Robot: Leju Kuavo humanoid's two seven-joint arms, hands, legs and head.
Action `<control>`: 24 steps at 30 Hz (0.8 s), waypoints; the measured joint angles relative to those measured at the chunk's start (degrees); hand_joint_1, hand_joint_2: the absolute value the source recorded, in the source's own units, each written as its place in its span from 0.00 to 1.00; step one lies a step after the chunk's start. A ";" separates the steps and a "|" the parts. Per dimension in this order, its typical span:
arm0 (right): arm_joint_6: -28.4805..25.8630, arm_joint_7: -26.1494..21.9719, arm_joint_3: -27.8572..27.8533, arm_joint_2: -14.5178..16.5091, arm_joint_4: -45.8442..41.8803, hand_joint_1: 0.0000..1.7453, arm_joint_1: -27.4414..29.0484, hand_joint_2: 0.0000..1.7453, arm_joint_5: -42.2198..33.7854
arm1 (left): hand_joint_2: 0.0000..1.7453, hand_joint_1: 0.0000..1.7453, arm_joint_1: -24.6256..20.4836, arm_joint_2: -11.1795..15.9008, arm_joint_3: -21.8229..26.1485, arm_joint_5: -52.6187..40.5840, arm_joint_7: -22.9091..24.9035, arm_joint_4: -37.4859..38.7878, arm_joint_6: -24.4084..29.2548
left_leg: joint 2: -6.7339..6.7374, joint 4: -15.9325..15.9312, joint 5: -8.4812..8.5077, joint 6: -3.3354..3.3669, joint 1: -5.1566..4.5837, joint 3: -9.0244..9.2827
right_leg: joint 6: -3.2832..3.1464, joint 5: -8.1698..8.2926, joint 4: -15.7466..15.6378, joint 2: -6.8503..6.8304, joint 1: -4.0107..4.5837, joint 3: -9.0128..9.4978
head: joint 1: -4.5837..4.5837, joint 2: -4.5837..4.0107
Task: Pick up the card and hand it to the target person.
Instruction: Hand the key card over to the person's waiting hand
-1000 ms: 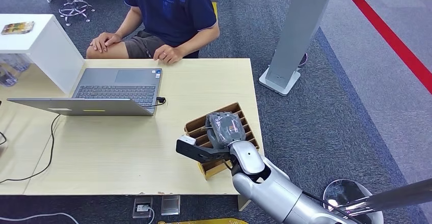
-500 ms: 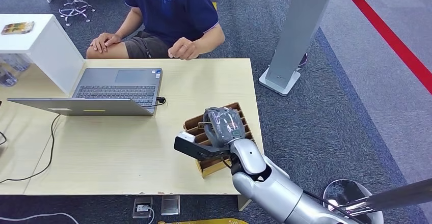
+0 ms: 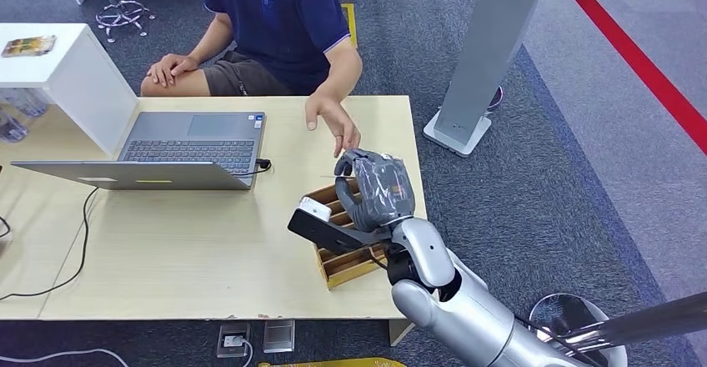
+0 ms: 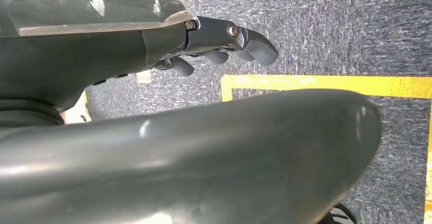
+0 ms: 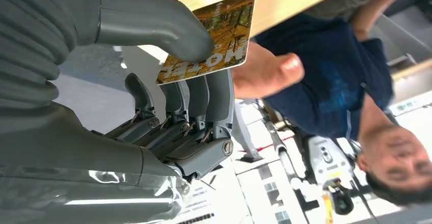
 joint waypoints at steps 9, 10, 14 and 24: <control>-7.15 -10.44 -0.33 2.68 8.75 0.78 -5.58 1.00 -3.48 | 0.00 0.00 -0.18 -0.24 0.00 -0.83 -0.95 -0.01 -0.10 | -0.03 -0.01 0.02 -0.02 0.00 -0.05 | -0.01 0.01 0.04 -0.02 0.00 0.01 | -0.01 0.00; -7.93 -11.43 -0.22 3.36 10.65 0.78 -6.60 1.00 -3.59 | 0.00 0.00 -0.22 -0.29 0.00 -0.83 -1.04 -0.01 -0.09 | -0.04 -0.01 0.03 -0.03 0.00 -0.06 | -0.01 0.01 0.05 -0.03 0.00 0.00 | 0.00 0.00; -10.08 -13.99 0.32 6.20 18.13 0.78 -10.66 1.00 -3.51 | 0.00 0.00 -0.38 -0.45 0.00 -0.75 -1.27 -0.01 -0.02 | -0.05 -0.01 0.03 -0.03 0.01 -0.09 | -0.01 0.00 0.06 -0.03 0.00 -0.01 | -0.02 0.01; -10.47 -17.46 2.56 13.22 32.87 0.00 -17.76 1.00 -4.72 | 0.00 0.00 -0.46 -0.55 0.04 1.31 -0.86 -0.01 1.20 | -0.06 -0.01 0.03 -0.03 0.01 -0.09 | -0.01 0.00 0.06 -0.03 0.00 -0.04 | 0.00 0.01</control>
